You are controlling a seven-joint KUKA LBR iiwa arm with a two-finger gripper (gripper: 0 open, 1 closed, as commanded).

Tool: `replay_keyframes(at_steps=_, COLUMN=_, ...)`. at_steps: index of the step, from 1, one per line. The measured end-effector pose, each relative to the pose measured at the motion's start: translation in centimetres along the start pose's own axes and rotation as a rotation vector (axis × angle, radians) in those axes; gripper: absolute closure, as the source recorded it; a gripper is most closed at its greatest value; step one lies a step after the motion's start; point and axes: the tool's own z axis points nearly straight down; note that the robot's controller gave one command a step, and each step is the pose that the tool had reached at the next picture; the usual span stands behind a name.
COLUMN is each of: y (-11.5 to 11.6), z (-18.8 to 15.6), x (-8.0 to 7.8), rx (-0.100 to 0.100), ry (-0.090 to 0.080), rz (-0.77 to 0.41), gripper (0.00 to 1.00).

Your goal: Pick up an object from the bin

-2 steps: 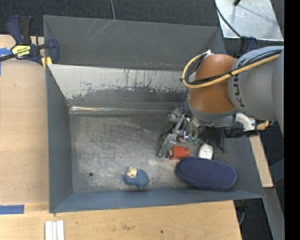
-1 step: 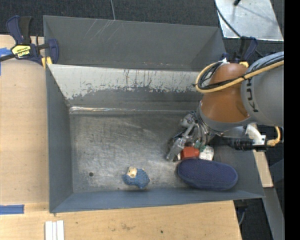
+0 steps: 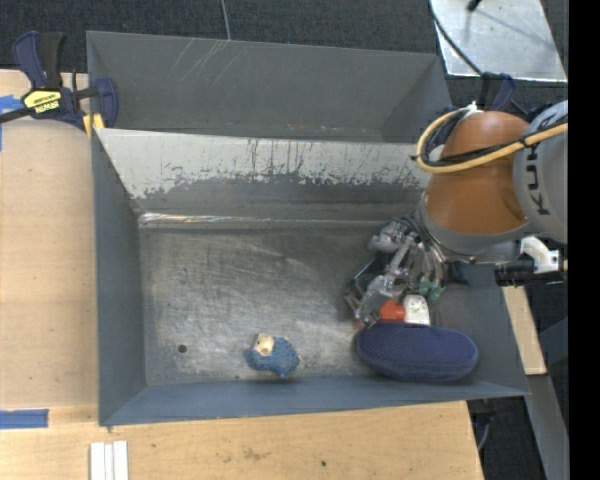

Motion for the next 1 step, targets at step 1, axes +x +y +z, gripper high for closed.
replay_keyframes(at_steps=1, y=-1.02, z=3.94, x=-3.24, rx=-0.010, ry=0.014, rz=-0.440, gripper=0.00)
